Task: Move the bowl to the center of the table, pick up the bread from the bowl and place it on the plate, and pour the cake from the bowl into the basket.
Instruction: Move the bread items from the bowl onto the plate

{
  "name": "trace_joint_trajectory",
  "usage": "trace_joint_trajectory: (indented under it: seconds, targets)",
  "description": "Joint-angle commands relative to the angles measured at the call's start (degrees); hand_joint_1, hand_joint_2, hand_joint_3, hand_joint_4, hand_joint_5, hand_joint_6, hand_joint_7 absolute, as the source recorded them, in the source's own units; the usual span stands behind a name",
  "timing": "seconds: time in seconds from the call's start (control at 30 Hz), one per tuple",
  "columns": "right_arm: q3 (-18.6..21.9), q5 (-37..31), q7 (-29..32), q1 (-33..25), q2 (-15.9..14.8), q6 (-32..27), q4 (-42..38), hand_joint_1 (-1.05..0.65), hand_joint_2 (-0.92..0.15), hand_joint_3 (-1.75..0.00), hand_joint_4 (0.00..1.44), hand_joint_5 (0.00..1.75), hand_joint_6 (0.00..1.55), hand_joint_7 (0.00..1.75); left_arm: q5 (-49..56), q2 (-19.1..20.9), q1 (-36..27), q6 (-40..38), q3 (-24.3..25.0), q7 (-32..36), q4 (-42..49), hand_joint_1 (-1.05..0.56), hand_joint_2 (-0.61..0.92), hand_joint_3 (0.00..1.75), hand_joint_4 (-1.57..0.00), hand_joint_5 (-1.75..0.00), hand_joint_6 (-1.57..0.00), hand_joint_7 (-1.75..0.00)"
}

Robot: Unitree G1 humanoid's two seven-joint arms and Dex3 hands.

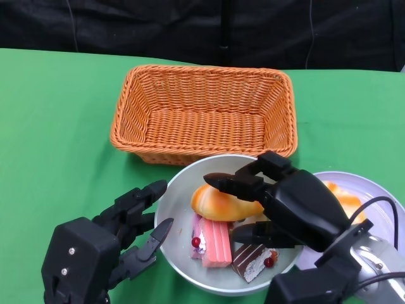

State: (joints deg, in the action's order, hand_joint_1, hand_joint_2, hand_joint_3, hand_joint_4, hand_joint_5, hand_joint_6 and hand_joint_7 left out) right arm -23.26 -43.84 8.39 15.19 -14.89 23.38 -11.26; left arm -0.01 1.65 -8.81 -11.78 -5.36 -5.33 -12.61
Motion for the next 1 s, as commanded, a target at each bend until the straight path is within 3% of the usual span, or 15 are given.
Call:
trace_joint_trajectory:
  seconds: [0.03, 0.33, 0.37, 0.43, 0.53, 0.57, 0.6, 0.67, 1.0]
  targets:
    - [-0.7, -0.9, 1.1, 1.3, 0.1, -0.6, -1.9, -0.49, -0.91, -0.01, 0.11, 0.82, 0.48, 0.05, 0.1, 0.4, -0.5, 0.0, 0.1, 0.1, -1.1, -0.54, 0.92, 0.46, -0.2, -0.81, -0.49, -0.01]
    - [-3.3, -3.8, 5.3, 4.7, 1.4, -1.7, -9.1, -0.5, -0.92, -0.03, 0.05, 0.79, 0.44, 0.02, -0.1, 0.5, -0.5, -0.1, 0.2, -0.1, -1.3, -0.55, 0.92, 0.46, -0.19, -0.82, -0.48, -0.01]
    - [-3.5, -4.0, 6.2, 5.1, 1.6, -1.6, -10.2, -0.41, -0.92, -0.02, 0.13, 0.79, 0.51, 0.05, -0.1, 0.4, -0.5, -0.2, 0.2, -0.1, -1.5, -0.54, 0.92, 0.46, -0.19, -0.82, -0.48, -0.01]
    - [-4.1, -4.1, 7.9, 6.1, 1.7, -0.8, -12.9, -0.25, -0.92, -0.01, 0.43, 0.74, 0.74, 0.1, -0.1, 0.4, -0.5, -0.1, 0.2, 0.0, -1.5, -0.53, 0.92, 0.46, -0.18, -0.83, -0.49, -0.01]
    - [-4.4, -3.1, 9.3, 7.2, 1.4, 1.0, -16.4, -0.13, -0.92, -0.04, 0.83, 0.75, 1.07, 0.17, 0.0, 0.5, -0.6, 0.0, 0.2, 0.0, -1.5, -0.53, 0.92, 0.46, -0.18, -0.83, -0.49, -0.01]
    - [-4.4, -2.8, 9.8, 7.5, 1.4, 1.6, -17.4, -0.11, -0.9, -0.12, 0.9, 0.91, 1.17, 0.19, 0.0, 0.5, -0.6, -0.1, 0.2, 0.0, -1.5, -0.54, 0.92, 0.46, -0.18, -0.83, -0.48, -0.01]
    - [-4.5, -2.6, 10.1, 7.8, 1.3, 2.1, -18.1, -0.09, -0.85, -0.24, 0.91, 1.07, 1.25, 0.18, 0.1, 0.5, -0.6, -0.1, 0.2, 0.0, -1.6, -0.54, 0.92, 0.46, -0.18, -0.83, -0.48, -0.01]
    - [-4.7, -2.4, 10.6, 8.1, 1.3, 2.6, -18.8, -0.09, -0.8, -0.35, 0.91, 1.15, 1.29, 0.17, 0.1, 0.5, -0.6, -0.1, 0.2, 0.0, -1.6, -0.54, 0.92, 0.46, -0.18, -0.83, -0.48, -0.01]
    - [-5.1, -2.1, 11.4, 8.6, 1.1, 3.1, -19.8, -0.08, -0.69, -0.56, 0.92, 1.18, 1.31, 0.15, 0.1, 0.5, -0.6, -0.1, 0.2, 0.0, -1.6, -0.55, 0.92, 0.45, -0.18, -0.83, -0.48, -0.01]
